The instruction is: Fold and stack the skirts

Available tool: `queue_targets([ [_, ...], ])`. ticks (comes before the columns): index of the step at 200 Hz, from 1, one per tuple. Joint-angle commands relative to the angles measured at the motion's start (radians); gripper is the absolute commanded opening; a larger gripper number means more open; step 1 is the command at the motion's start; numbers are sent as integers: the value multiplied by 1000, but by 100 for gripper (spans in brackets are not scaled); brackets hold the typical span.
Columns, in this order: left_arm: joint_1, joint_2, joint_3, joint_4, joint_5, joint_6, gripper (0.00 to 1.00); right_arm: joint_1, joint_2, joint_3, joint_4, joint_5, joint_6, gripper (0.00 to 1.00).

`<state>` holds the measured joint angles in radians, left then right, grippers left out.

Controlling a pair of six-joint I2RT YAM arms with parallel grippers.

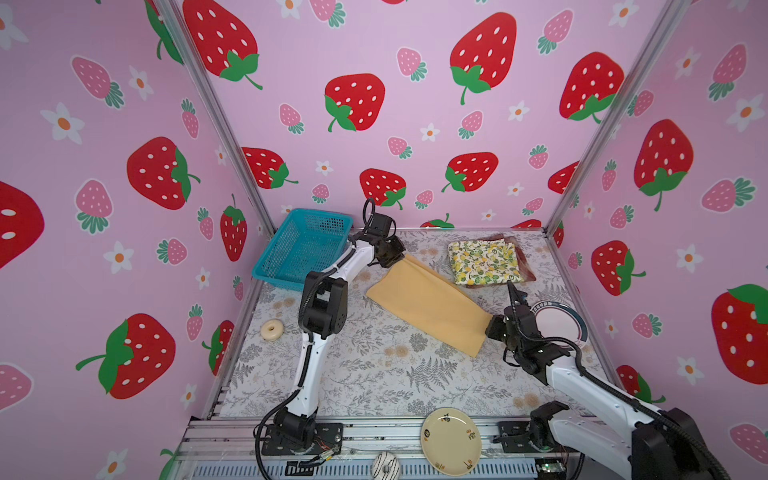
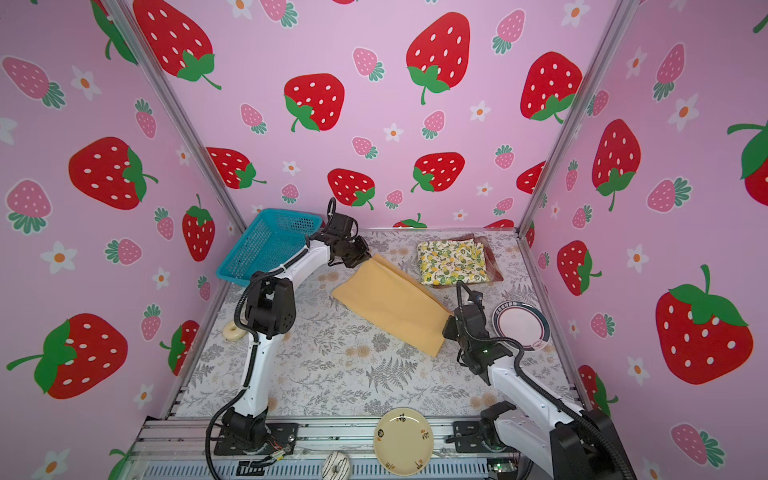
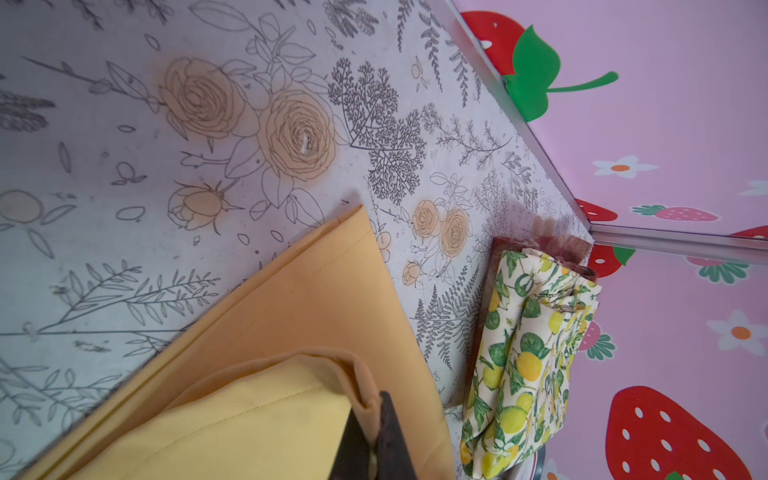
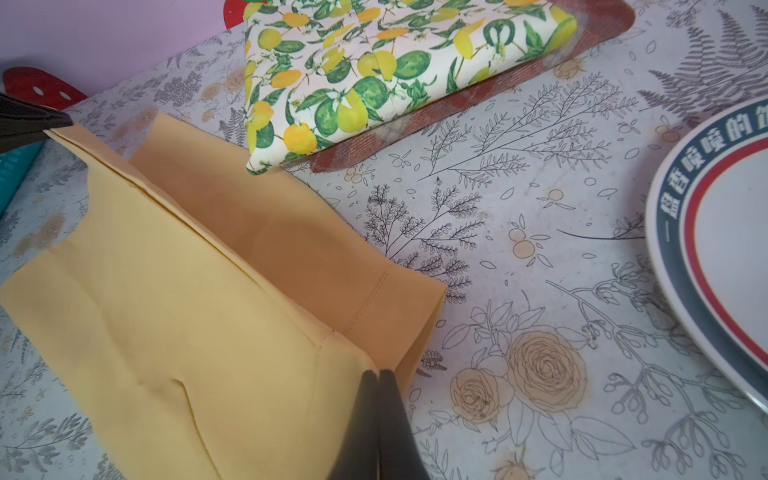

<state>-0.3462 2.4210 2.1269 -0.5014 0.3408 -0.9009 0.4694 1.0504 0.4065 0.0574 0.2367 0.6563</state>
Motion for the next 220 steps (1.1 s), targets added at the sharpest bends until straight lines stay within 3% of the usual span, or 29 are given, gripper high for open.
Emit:
queue_targets([
  [1,2,28,72,-15,5,8,0,-23,48,11,43,-11,-18,0],
  [67,2,112,152,-19,38,-1,0,-75,189,37,119,-28,-39,0],
  [149,2,131,142,-2,73,-2,0,-104,293,82,170,-50,-37,0],
  [173,1,136,158,-6,89,3,13,-120,329,88,177,-49,-33,0],
  [220,2,118,159,-15,120,16,24,-144,382,122,195,-65,-53,0],
])
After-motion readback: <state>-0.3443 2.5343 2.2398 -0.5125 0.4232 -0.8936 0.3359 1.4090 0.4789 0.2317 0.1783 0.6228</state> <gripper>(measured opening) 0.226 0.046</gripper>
